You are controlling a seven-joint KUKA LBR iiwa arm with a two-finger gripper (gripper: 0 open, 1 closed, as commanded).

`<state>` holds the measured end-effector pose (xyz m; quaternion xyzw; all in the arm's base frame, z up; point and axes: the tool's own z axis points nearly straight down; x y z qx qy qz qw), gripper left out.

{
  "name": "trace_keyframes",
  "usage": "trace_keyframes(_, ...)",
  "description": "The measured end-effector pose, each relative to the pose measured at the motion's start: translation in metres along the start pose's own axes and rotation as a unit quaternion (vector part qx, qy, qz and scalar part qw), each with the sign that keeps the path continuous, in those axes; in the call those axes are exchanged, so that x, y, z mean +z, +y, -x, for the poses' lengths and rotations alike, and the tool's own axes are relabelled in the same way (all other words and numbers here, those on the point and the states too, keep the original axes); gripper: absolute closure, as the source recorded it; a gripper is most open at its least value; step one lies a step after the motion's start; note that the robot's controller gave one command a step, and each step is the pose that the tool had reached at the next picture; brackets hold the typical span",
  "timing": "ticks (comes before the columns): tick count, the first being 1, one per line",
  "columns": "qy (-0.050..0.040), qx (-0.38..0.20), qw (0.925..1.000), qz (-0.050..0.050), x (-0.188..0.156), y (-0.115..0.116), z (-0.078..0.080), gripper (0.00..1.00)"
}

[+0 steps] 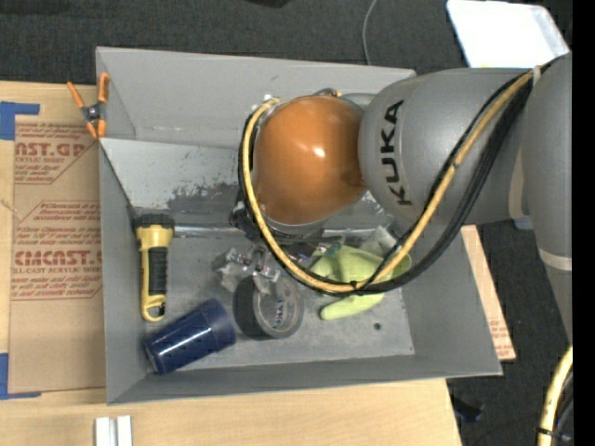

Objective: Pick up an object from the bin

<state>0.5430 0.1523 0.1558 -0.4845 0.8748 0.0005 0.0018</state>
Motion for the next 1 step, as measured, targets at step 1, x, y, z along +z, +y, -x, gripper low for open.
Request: trace_keyframes(1, -0.0001, 0.029, 0.9996, 0.001, -0.0623, -0.0035, -0.0013, 1.0)
